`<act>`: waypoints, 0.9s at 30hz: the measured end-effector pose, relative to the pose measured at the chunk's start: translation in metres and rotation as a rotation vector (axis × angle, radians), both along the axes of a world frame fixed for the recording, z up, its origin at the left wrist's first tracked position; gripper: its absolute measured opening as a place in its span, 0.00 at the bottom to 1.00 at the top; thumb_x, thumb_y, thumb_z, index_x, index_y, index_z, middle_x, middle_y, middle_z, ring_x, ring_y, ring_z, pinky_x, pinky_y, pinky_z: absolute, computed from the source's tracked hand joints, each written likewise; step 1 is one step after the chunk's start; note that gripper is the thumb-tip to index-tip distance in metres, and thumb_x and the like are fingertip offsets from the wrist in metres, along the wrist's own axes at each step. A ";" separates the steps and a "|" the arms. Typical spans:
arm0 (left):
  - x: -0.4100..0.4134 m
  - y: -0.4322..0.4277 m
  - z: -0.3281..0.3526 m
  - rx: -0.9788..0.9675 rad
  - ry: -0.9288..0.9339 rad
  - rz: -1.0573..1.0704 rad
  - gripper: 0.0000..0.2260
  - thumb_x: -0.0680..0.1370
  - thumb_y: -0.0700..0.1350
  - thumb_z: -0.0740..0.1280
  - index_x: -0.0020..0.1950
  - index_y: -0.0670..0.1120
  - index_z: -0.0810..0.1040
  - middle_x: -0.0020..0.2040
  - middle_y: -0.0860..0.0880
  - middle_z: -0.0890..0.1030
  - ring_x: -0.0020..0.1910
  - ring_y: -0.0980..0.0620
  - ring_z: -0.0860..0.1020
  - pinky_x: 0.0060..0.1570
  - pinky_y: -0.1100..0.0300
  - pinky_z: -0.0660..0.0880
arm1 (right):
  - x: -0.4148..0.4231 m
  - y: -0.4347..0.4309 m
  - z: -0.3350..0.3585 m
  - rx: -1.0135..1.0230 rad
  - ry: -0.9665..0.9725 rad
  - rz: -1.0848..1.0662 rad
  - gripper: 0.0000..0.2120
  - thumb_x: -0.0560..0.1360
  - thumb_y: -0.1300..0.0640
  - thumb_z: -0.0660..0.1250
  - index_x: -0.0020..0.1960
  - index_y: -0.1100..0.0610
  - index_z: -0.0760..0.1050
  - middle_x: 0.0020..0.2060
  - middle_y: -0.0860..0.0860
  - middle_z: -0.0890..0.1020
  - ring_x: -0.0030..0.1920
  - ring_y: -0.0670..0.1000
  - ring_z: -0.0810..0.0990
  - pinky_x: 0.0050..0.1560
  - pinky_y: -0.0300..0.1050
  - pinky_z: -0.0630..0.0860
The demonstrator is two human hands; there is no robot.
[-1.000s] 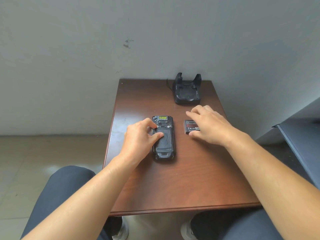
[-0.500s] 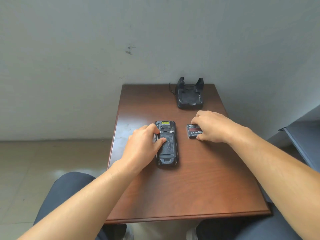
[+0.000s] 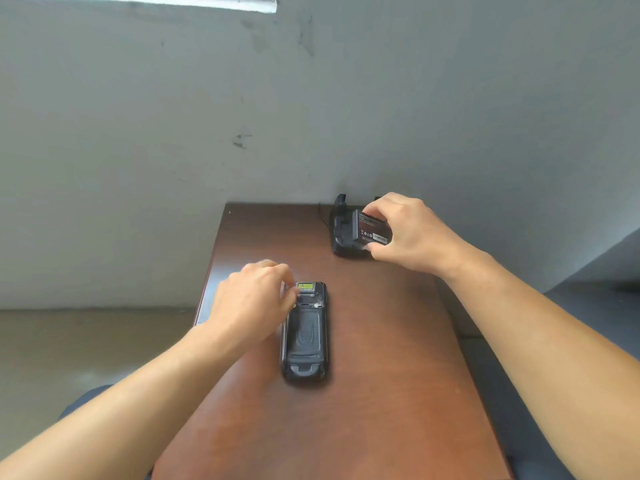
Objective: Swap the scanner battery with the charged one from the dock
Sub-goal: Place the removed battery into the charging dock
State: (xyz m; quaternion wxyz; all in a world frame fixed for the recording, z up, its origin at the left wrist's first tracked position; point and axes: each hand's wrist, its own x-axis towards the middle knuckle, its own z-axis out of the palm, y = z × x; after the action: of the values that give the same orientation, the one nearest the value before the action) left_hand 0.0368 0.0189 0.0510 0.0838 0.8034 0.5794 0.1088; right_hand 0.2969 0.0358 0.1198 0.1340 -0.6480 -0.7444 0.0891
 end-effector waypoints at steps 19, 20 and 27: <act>0.090 0.155 -0.042 -0.340 -0.468 -0.373 0.60 0.63 0.54 0.83 0.82 0.49 0.43 0.81 0.54 0.56 0.78 0.57 0.55 0.71 0.66 0.53 | 0.051 0.007 -0.005 0.097 0.160 0.016 0.21 0.68 0.56 0.77 0.60 0.55 0.80 0.52 0.50 0.82 0.54 0.50 0.81 0.59 0.48 0.79; 0.089 0.154 -0.042 -0.326 -0.466 -0.401 0.60 0.64 0.52 0.83 0.82 0.49 0.44 0.79 0.56 0.57 0.77 0.60 0.55 0.70 0.68 0.53 | 0.051 0.008 -0.006 0.093 0.165 0.014 0.21 0.68 0.57 0.77 0.60 0.55 0.80 0.52 0.50 0.82 0.54 0.50 0.81 0.59 0.47 0.79; 0.088 0.152 -0.042 -0.262 -0.528 -0.458 0.46 0.60 0.50 0.83 0.72 0.50 0.63 0.68 0.52 0.73 0.66 0.55 0.72 0.69 0.54 0.69 | 0.039 0.020 -0.005 0.074 0.267 0.018 0.20 0.69 0.58 0.77 0.60 0.54 0.80 0.52 0.48 0.83 0.53 0.44 0.82 0.59 0.34 0.77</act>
State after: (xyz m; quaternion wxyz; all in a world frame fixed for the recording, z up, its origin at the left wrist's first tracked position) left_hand 0.1247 0.1706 0.0086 0.3548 0.8389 0.3519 0.2157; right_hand 0.3361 0.0555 0.1143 0.2546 -0.6183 -0.7286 0.1482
